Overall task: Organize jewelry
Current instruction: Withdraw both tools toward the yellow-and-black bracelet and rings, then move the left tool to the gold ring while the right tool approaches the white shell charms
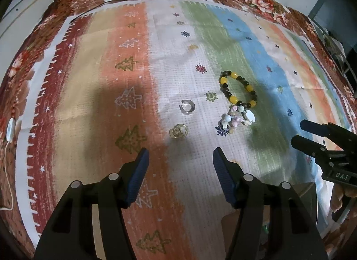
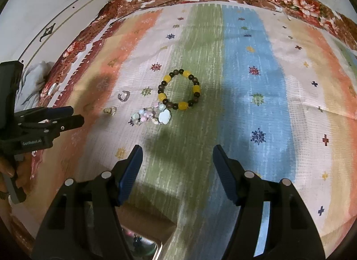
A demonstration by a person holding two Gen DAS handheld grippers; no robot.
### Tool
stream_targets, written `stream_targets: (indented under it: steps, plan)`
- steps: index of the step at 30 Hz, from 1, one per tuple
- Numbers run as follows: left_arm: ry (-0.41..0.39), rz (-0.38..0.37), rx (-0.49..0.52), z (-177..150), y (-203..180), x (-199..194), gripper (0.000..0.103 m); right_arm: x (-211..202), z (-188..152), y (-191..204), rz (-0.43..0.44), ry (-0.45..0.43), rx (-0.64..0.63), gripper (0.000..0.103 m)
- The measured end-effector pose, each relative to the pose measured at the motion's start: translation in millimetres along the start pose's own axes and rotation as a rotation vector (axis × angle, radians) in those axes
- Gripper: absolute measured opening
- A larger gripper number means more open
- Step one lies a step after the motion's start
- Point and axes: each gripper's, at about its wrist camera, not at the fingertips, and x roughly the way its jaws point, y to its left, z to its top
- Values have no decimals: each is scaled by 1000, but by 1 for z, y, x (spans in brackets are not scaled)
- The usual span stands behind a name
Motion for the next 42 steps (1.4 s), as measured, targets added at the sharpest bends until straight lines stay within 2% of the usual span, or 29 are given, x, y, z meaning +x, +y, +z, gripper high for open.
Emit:
stream_targets:
  steps: [7,15,26,30,38,42]
  plan:
    - [33,12,10,7,2,19,60,18,11,-2,15,27,16,65]
    - [61,30,32,14,4,38,57,34,21,-12,111,67,103,65]
    - [67,41,64,24,1,56,57,57,30,-11,65,103,96,65]
    - [62,48,68,27,2,63,51,63,36,-13,66,108,100,65]
    - [63,74,95,27,1,67,50,71,44,-13,43,120,108,65]
    - [60,77,87,27,2,68,46,74,46,-13,48,140,94,66]
